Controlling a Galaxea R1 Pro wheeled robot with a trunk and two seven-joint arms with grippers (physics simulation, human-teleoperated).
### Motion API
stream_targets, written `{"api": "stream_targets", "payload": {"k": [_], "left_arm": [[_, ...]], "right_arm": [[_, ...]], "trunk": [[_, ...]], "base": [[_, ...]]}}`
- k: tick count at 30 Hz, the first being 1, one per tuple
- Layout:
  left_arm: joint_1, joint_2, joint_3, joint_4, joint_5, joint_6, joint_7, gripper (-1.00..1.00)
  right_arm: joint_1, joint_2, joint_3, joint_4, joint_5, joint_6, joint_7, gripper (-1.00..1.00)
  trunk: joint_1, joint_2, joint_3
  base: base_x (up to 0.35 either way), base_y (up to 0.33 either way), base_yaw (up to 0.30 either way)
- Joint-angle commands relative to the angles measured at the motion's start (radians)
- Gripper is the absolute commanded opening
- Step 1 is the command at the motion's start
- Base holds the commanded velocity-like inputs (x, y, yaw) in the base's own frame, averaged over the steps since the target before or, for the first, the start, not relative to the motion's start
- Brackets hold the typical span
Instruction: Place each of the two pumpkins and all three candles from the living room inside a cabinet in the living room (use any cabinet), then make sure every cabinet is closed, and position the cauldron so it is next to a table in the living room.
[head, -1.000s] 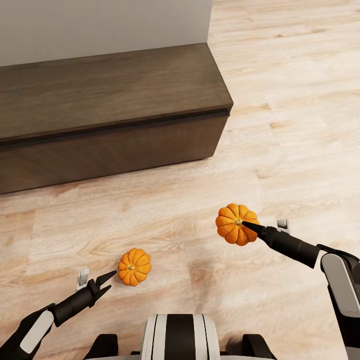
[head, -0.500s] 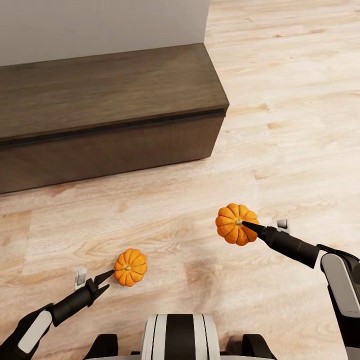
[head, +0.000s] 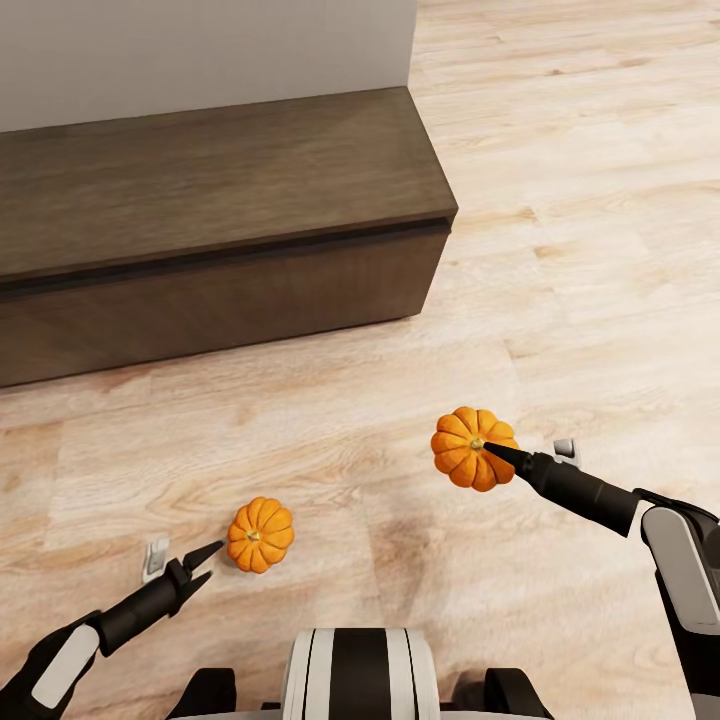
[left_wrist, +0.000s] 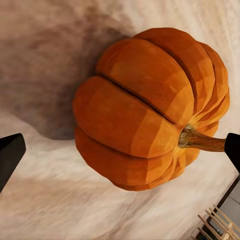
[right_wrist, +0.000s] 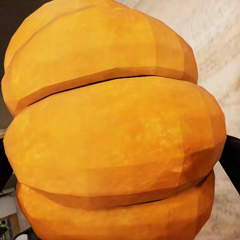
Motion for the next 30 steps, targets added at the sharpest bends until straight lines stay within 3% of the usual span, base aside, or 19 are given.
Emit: {"api": "stream_targets", "payload": {"k": [1, 7, 30], "left_arm": [[0.0, -0.001, 0.001, 0.0, 0.005, 0.007, 0.011, 1.0], [0.0, -0.004, 0.004, 0.0, 0.01, 0.007, 0.061, 1.0], [0.0, -0.005, 0.004, 0.0, 0.011, -0.039, 0.068, 1.0]], "right_arm": [[-0.001, 0.0, -0.001, 0.0, 0.006, 0.005, 0.008, -1.0], [-0.001, 0.0, -0.001, 0.0, 0.006, 0.004, 0.007, -1.0], [-0.001, -0.001, -0.001, 0.0, 0.006, 0.004, 0.009, -1.0]], "trunk": [[0.0, 0.0, 0.0], [0.0, 0.0, 0.0], [0.0, 0.0, 0.0]], "base": [[0.0, 0.0, 0.0], [0.0, 0.0, 0.0], [0.0, -0.038, 0.0]]}}
